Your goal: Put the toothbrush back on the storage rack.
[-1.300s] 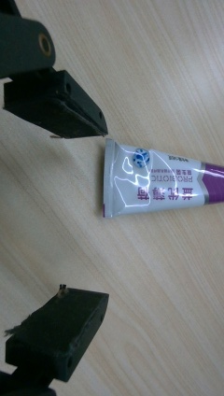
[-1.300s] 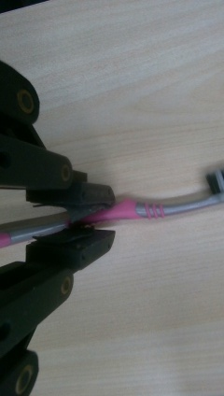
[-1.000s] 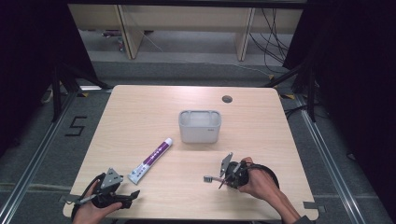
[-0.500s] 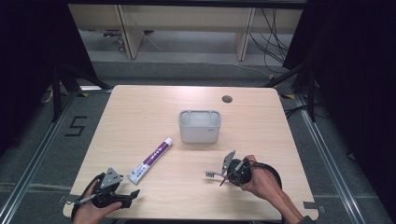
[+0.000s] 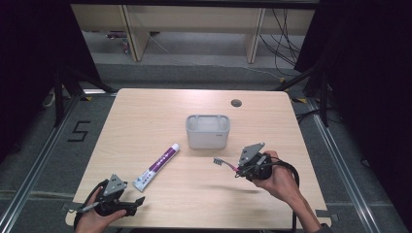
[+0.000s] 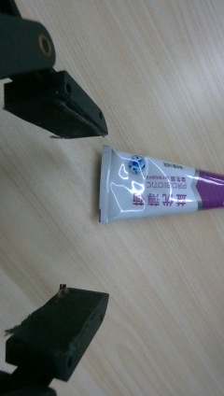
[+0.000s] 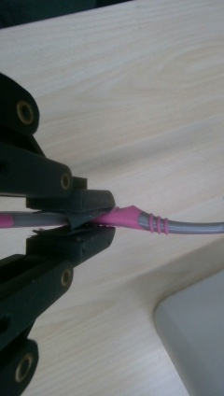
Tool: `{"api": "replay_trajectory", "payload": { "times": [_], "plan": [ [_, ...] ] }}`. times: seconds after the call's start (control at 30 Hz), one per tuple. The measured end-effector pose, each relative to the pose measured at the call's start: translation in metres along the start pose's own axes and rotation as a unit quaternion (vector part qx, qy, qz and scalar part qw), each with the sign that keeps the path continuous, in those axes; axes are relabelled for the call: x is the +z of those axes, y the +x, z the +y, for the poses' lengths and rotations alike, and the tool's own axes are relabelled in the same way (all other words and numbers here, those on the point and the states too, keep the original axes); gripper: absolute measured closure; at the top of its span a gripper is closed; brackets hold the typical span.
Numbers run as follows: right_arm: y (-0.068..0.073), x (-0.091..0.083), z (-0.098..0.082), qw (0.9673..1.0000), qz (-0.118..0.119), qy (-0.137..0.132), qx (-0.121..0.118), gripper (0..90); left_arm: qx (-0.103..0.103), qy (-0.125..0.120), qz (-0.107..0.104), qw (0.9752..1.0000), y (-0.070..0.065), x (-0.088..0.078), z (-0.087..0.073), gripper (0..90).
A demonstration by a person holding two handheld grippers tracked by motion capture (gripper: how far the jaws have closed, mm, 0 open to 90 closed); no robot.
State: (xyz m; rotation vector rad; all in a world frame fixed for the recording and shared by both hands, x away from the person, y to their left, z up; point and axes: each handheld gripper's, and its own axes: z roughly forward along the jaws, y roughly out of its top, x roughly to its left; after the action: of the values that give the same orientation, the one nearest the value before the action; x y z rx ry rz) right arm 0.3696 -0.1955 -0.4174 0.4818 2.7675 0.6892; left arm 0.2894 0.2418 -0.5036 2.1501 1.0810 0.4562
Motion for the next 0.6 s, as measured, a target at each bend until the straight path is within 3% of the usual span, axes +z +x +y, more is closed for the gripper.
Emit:
{"api": "replay_trajectory", "payload": {
  "times": [0.17, 0.2, 0.27, 0.6],
  "plan": [
    [-0.003, 0.0, -0.001, 0.9997, -0.009, -0.02, 0.012, 82.0, -0.001, -0.001, -0.001, 1.0, -0.001, 0.001, 0.0, 15.9],
    [-0.004, 0.001, 0.0, 0.9992, -0.012, -0.034, 0.019, 82.0, -0.009, -0.007, -0.004, 0.9999, -0.001, 0.001, 0.0, 15.9],
    [-0.004, 0.0, 0.0, 0.9991, -0.015, -0.033, 0.023, 82.0, -0.009, -0.01, -0.006, 0.9999, -0.001, 0.001, 0.0, 16.0],
    [-0.007, -0.005, 0.01, 0.9963, -0.019, -0.076, 0.034, 82.0, -0.011, -0.015, -0.002, 0.9998, -0.001, 0.0, 0.0, 15.9]
  ]
}}
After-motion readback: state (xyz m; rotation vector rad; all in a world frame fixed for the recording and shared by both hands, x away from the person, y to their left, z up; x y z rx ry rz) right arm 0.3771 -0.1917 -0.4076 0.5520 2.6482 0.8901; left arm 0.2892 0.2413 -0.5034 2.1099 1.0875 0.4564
